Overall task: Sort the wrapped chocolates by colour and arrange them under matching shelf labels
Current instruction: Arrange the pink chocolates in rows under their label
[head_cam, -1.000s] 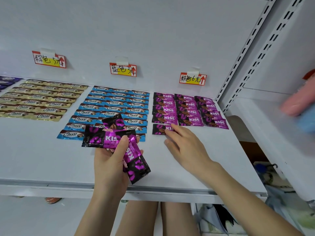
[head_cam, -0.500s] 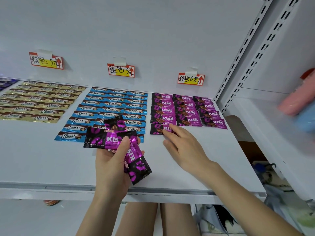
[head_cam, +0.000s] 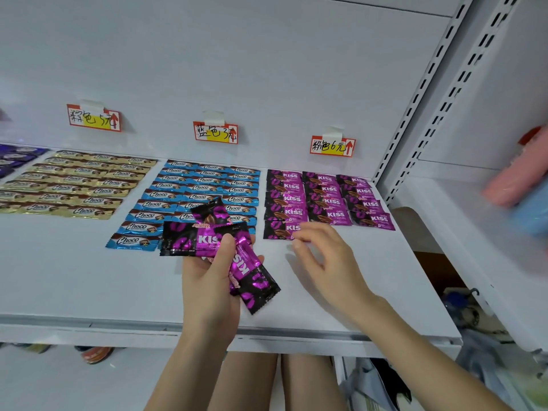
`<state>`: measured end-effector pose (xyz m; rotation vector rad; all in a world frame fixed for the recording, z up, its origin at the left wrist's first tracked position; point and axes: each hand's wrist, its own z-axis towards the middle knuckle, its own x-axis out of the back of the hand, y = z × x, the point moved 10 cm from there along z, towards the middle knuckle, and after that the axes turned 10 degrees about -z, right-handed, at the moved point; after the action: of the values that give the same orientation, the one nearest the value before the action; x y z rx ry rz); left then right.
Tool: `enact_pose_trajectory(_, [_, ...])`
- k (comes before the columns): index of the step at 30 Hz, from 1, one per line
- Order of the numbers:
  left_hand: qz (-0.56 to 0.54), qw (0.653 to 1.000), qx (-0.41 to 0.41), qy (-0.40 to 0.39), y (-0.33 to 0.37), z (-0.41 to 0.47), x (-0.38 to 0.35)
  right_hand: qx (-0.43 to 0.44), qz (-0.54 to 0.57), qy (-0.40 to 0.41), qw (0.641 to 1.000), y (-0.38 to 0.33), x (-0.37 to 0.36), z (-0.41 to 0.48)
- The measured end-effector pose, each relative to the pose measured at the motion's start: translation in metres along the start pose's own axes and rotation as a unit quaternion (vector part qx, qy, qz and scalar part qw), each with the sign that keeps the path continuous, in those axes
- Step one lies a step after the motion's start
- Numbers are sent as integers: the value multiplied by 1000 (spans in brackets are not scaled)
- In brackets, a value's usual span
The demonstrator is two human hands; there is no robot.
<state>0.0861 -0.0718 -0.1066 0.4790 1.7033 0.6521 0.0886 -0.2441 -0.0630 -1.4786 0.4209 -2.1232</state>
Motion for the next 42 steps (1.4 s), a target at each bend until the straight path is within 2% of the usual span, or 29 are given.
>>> enact_pose_trajectory(3, [-31,999,-8,-23,-2,-6,-17,-23,166,-40,985,-22,3,-13])
enact_pose_trajectory(5, [-55,998,1,-27,-7,-9,-24,-36,211,-69,974,-33,1,-19])
enact_pose_trajectory(9, [-80,996,16,-37,-13,-15,-34,-73,210,-64,973,-28,8,-21])
enact_pose_trajectory(19, [12,997,-16,-80,-19,-17,-46,-63,162,-56,983,-23,23,-30])
enact_pose_trajectory(24, [102,985,-69,-119,-15,-22,-58,-84,156,-53,983,-15,27,-24])
enact_pose_trajectory(27, [93,986,-63,-119,-19,-22,-60,-79,144,-69,984,-13,26,-20])
enact_pose_trajectory(31, [65,991,-38,-112,-23,-19,-55,-75,200,-89,973,-9,33,-18])
enact_pose_trajectory(35, [68,991,-33,-112,-25,-17,-53,-116,326,-65,936,6,44,-14])
enact_pose_trajectory(37, [67,992,-28,-105,-27,-15,-49,-126,355,-43,925,16,50,-12])
enact_pose_trajectory(40, [70,994,-29,-83,-24,-12,-39,-93,306,-7,947,33,65,-10])
enact_pose_trajectory(42, [71,994,-33,-74,-20,-9,-32,-58,240,-18,969,43,68,-14])
